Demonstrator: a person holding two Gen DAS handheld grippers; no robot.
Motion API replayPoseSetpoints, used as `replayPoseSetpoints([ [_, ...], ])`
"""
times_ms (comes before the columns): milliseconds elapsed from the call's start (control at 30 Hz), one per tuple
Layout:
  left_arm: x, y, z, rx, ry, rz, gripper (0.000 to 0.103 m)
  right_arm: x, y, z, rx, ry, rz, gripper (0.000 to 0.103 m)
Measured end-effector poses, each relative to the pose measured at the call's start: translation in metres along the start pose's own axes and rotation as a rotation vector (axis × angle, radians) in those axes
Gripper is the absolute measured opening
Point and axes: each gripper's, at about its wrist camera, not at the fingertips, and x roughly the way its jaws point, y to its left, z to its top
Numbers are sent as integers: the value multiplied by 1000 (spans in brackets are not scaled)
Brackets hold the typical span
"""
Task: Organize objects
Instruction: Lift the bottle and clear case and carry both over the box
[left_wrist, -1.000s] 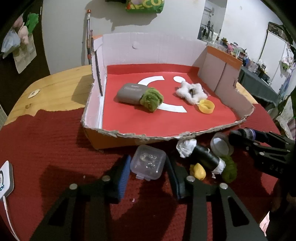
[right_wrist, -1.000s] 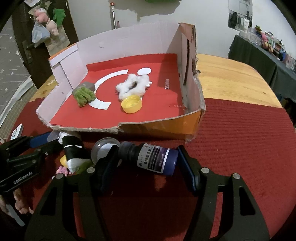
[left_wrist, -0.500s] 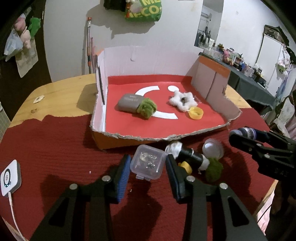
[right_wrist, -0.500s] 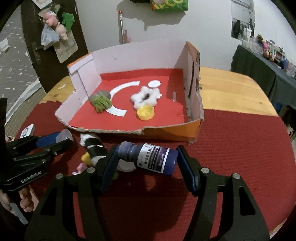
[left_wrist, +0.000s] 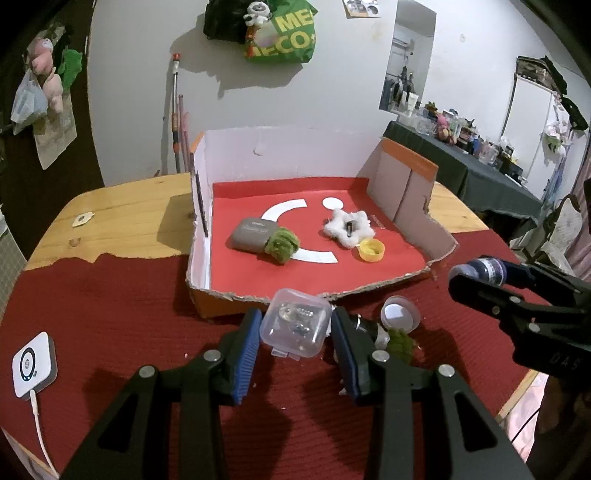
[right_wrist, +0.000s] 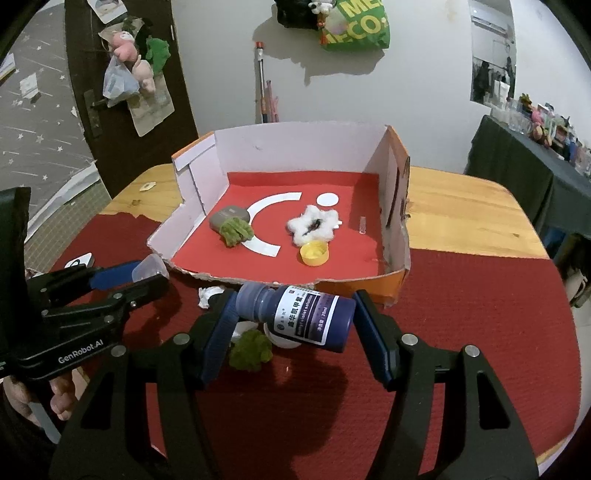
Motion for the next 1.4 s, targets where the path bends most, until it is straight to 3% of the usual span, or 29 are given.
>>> replayPoseSetpoints([
  [333, 4, -2, 0, 4, 11, -1, 41, 2, -1, -1, -3, 4, 2, 61],
  [767, 28, 5, 25, -13, 34, -9, 41, 15, -4, 25, -23, 13, 22, 61],
  [1400, 81, 14, 46, -1, 146, -9, 41, 76, -4, 49, -36, 154, 123, 61],
])
